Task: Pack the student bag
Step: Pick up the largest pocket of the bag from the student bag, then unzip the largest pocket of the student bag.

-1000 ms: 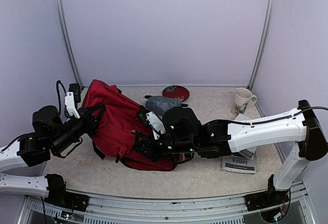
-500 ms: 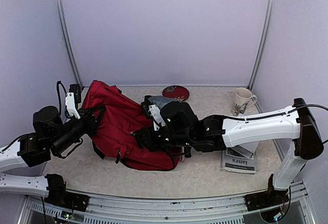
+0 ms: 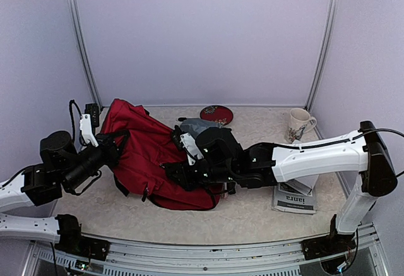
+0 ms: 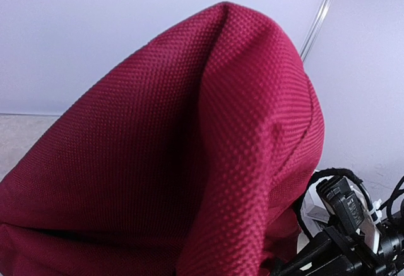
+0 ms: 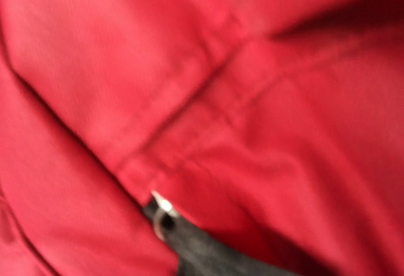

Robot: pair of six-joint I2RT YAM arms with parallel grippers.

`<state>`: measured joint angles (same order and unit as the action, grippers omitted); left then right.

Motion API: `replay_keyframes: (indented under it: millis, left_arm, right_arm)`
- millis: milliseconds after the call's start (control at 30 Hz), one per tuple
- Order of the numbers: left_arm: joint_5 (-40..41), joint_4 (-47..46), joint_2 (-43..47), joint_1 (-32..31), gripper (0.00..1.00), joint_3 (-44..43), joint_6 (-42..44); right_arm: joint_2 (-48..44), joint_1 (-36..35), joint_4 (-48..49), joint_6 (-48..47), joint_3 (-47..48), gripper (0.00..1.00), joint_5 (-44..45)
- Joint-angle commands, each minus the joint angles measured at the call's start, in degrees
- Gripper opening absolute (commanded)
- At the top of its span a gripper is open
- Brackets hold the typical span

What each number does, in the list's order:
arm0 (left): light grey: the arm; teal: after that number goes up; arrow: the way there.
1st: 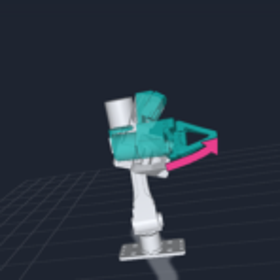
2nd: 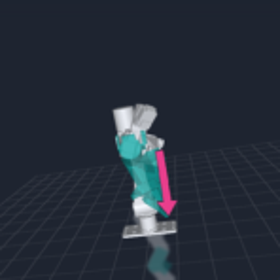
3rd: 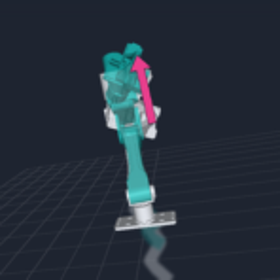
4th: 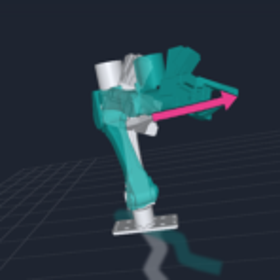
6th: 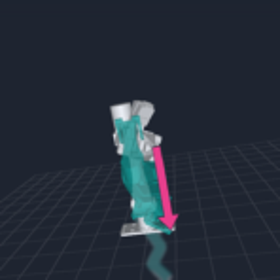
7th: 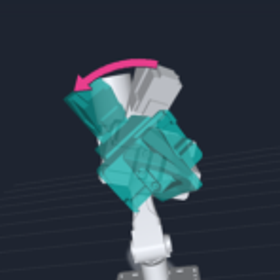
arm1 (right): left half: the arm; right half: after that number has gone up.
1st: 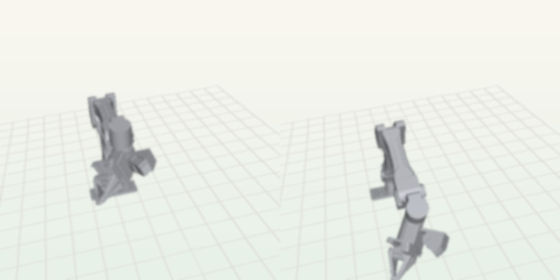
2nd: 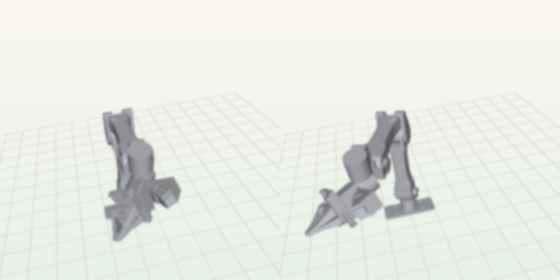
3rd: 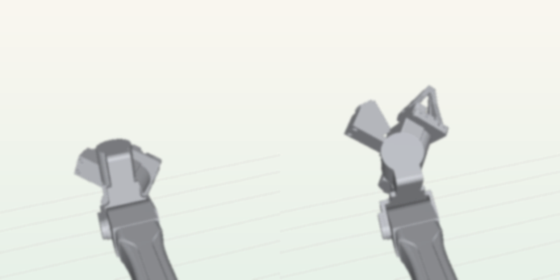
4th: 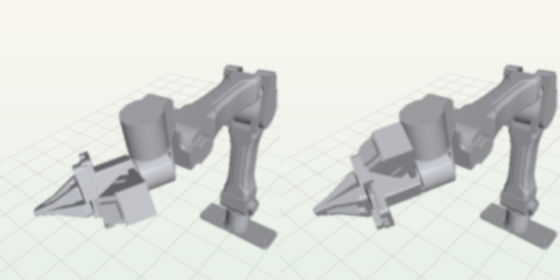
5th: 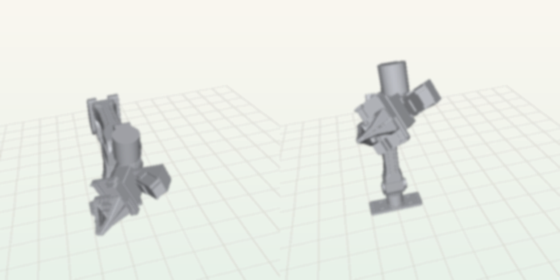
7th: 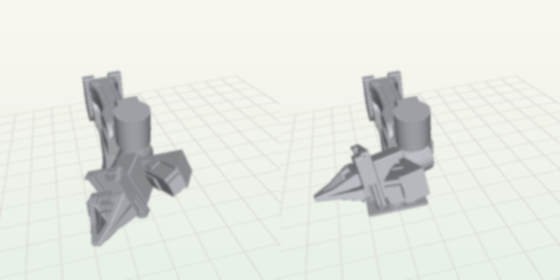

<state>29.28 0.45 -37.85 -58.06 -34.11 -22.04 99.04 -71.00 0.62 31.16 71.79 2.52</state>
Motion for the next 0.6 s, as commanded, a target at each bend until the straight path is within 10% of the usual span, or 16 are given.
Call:
replay_keyframes:
  millis: [0, 300, 567]
  left_arm:
    - [0.30, -4.37, 0.72, -0.02, 0.00, -0.18, 0.42]
    - [0.47, -3.61, 1.32, 0.06, 0.00, -0.19, -0.05]
    - [3.28, -0.28, 2.04, 1.87, 0.00, -0.78, -0.78]
  right_arm:
    - [0.29, -0.80, -3.72, -2.85, 0.12, 0.26, 4.00]
    - [1.89, -0.34, -5.68, -7.54, 2.70, 0.00, 6.17]
    - [-4.25, 3.61, -5.54, -5.32, -4.88, 0.00, 5.72]
